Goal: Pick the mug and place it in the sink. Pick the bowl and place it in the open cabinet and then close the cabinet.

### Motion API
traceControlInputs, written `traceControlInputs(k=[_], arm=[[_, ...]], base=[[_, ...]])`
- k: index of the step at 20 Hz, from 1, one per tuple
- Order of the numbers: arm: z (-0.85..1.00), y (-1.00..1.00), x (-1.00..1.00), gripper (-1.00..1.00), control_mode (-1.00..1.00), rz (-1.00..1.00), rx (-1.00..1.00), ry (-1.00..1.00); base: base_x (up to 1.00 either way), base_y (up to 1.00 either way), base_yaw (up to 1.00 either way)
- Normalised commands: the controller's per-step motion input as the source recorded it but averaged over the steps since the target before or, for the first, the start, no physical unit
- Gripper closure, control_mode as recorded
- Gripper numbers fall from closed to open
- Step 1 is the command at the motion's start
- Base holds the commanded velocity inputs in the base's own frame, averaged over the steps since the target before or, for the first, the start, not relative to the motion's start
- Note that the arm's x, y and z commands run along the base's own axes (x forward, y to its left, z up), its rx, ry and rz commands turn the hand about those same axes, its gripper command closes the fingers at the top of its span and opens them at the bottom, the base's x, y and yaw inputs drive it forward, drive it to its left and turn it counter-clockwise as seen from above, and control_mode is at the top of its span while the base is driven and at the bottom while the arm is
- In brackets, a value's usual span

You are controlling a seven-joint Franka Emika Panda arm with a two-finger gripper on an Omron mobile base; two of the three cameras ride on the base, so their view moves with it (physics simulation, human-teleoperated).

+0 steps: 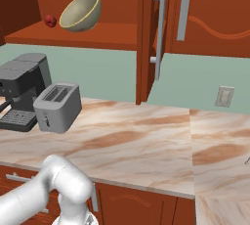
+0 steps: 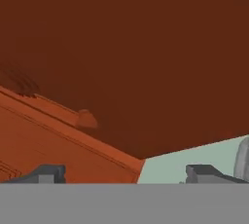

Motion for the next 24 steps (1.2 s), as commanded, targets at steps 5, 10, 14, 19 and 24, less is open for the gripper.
traceControlInputs(k=[5, 10, 14, 19, 24], arm=[[0.00, -0.24, -0.20, -1.00, -1.00, -0.49, 0.00, -0.44], [0.00, -0.62, 0.15, -1.00, -1.00, -0.51, 0.03, -0.28], [0.00, -0.82, 1.00, -1.00, -1.00, -0.33, 0.10, 0.04], [0.02, -1.00, 0.90, -1.00, -1.00, -0.10, 0.33, 0.15], [0.02, -1.00, 1.00, -1.00, -1.00, 0.00, 0.49, 0.18]], base=[[0.00, 0.00, 0.00], [0.00, 0.00, 0.00], [0.00, 0.00, 0.00], [0.00, 0.00, 0.00], [0.00, 0.00, 0.00]])
